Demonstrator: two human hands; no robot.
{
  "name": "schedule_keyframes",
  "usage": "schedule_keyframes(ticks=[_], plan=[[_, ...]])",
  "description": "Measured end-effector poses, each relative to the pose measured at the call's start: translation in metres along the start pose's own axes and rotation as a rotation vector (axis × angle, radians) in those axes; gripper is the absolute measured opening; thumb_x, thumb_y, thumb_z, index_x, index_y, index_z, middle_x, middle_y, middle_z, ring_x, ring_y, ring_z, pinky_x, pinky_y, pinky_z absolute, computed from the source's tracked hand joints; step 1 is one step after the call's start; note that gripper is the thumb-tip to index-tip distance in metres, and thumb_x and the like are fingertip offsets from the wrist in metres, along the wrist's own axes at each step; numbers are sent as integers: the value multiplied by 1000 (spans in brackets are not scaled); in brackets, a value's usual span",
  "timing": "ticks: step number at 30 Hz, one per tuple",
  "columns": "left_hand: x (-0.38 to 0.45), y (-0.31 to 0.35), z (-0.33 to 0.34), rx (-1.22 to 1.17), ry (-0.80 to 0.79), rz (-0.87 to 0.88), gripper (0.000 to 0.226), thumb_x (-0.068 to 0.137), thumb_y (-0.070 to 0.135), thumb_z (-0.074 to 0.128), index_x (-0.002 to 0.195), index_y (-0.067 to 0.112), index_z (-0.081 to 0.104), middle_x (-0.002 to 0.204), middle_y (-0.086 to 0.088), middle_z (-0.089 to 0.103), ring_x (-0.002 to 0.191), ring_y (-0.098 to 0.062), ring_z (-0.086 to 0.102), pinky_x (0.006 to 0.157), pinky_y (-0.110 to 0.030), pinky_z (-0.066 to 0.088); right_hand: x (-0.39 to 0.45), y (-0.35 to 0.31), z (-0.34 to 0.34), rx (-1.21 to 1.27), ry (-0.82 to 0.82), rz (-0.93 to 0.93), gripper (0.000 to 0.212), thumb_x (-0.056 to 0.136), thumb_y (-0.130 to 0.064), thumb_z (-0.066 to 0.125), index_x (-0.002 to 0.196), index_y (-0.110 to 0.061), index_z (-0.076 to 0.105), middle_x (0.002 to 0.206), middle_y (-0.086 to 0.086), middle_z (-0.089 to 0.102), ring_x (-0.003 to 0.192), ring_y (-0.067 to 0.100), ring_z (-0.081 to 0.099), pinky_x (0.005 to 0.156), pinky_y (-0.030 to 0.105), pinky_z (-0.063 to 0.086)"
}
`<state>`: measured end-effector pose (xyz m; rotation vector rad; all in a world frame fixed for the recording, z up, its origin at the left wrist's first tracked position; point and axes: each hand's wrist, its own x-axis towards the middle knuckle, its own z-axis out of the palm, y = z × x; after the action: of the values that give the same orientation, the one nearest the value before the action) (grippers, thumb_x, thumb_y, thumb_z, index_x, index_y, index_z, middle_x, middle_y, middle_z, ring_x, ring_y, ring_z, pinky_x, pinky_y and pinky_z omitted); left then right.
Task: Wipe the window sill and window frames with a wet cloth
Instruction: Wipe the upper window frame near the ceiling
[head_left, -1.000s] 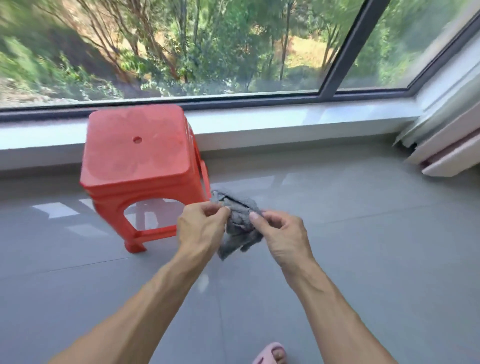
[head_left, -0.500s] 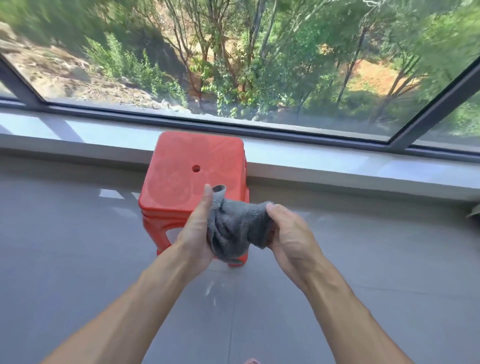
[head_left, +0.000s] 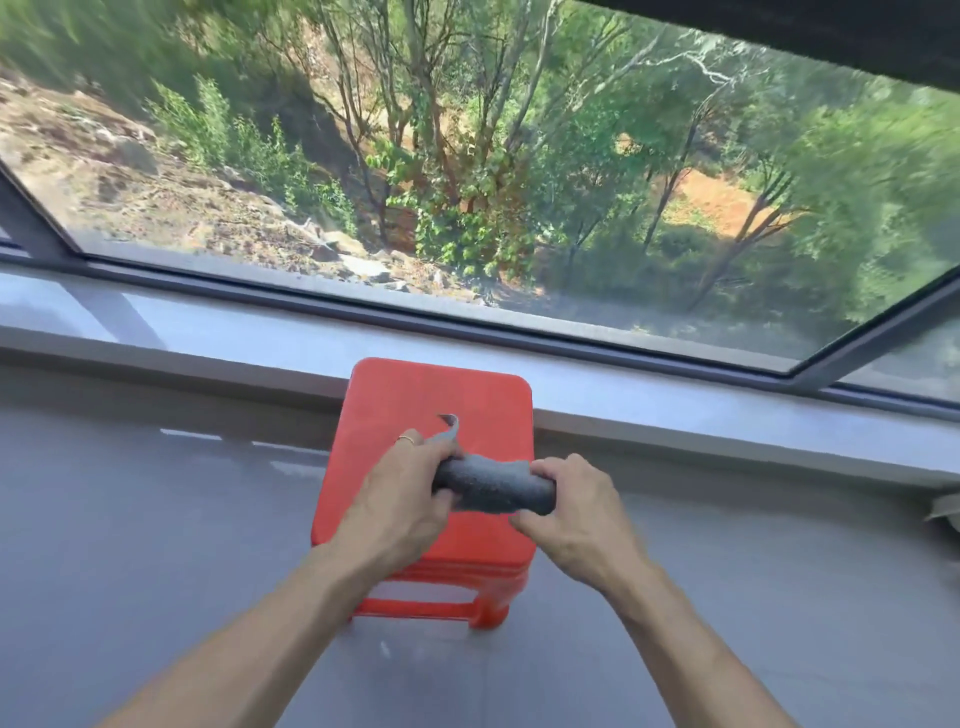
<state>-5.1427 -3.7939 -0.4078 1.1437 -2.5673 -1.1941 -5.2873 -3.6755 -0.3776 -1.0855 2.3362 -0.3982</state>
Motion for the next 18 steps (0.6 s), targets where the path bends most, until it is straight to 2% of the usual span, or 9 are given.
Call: schedule_keyframes(ticks=[2,4,5,7,9,10,12,15,18], plan=[[17,-10,-10,42,40,-59,5,82,29,66,79,34,65,86,8,40,81,-13,48,72,-27,45,16,-1,0,5,76,28,3,73,-20,69,76,-22,70,78,2,62,76,16,60,59,21,38],[35,-21,-14,-152,-25,-156,28,79,38,69,59,22,59,88,4,45,82,-9,46,65,-19,41,32,-2,2,405,145,158,9,73,-12,70,65,-13,67,61,-1,63,60,10,54,51,16,38],[46,-27,-14,-249,-62,-232,36,78,43,71,61,13,61,92,4,47,85,-9,47,66,-17,39,44,-1,8,628,189,237,7,76,-9,69,69,-9,67,62,0,63,61,11,54,55,17,42],[61,-40,-6,-288,-30,-356,39,73,50,75,89,15,69,117,5,48,111,-11,48,94,-25,39,64,3,24,846,274,341,4,82,-8,67,81,-12,67,73,2,66,71,16,59,69,26,49],[71,-61,7,-96,49,-454,66,70,53,76,127,30,53,146,-5,34,139,-22,30,114,-46,26,85,8,43,807,267,328,12,87,-3,62,89,-15,63,84,2,67,77,13,60,72,19,48],[73,-71,13,4,71,-502,80,72,52,76,141,34,39,155,-10,22,146,-26,17,117,-52,20,95,10,52,740,230,307,12,89,-3,59,92,-14,62,88,2,66,79,12,59,69,15,46],[79,-93,28,106,63,-596,101,74,50,77,152,40,15,161,-17,1,149,-33,1,116,-58,13,114,19,72,604,165,306,10,93,-8,54,98,-14,60,94,2,65,88,15,60,73,22,44],[85,-115,46,91,22,-697,114,68,54,80,152,43,5,159,-22,1,145,-40,15,111,-57,24,139,31,96,465,65,408,14,95,-17,51,105,-15,61,104,4,65,105,25,58,87,31,44],[89,-119,48,96,51,-709,117,62,53,83,151,44,8,154,-19,13,136,-40,28,106,-55,32,155,24,108,388,6,516,22,94,-20,47,110,-20,62,108,9,63,116,31,48,87,32,40]])
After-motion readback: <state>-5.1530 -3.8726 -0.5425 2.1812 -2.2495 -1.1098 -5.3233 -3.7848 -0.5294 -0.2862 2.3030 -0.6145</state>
